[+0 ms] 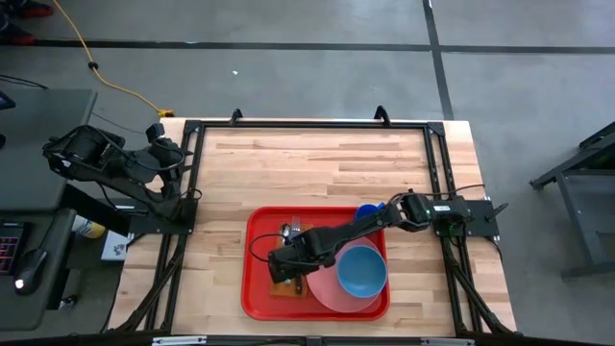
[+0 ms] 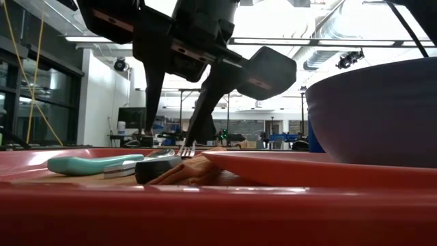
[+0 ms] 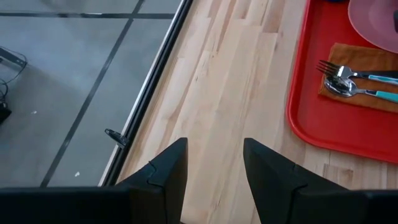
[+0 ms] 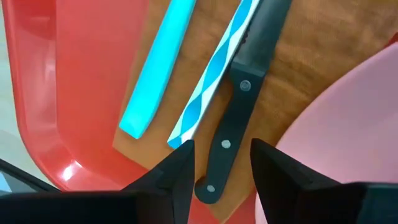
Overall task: Set up tray
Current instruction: Adjust the black bread knife
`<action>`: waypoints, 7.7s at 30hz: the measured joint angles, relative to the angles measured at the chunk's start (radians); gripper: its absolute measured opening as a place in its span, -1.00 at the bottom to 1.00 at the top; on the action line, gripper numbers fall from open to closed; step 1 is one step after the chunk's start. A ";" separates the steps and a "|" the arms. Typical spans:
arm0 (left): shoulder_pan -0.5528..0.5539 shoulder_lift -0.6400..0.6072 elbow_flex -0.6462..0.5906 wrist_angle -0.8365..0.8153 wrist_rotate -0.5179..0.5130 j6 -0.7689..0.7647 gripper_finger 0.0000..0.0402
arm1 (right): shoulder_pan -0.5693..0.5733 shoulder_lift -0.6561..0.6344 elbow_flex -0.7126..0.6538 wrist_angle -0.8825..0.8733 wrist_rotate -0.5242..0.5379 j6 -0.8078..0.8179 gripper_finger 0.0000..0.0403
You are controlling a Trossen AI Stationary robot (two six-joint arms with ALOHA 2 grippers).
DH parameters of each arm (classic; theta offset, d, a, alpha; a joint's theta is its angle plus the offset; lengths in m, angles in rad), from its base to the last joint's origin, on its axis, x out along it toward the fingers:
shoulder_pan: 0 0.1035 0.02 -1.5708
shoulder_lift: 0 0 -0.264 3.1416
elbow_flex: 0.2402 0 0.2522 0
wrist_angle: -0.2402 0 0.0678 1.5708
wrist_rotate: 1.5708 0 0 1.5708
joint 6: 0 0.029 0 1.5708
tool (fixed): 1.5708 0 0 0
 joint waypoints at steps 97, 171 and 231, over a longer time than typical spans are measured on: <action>0.000 0.000 0.000 0.000 0.000 0.026 -0.07 | -0.038 0.072 -0.001 -0.005 -0.031 -0.061 -0.84; 0.000 -0.044 -0.001 0.000 0.034 0.026 -0.07 | -0.045 0.027 -0.001 -0.104 0.054 0.159 -0.72; 0.000 -0.115 0.000 0.000 0.037 0.026 -0.07 | -0.118 0.023 0.001 -0.200 0.148 -0.051 -0.95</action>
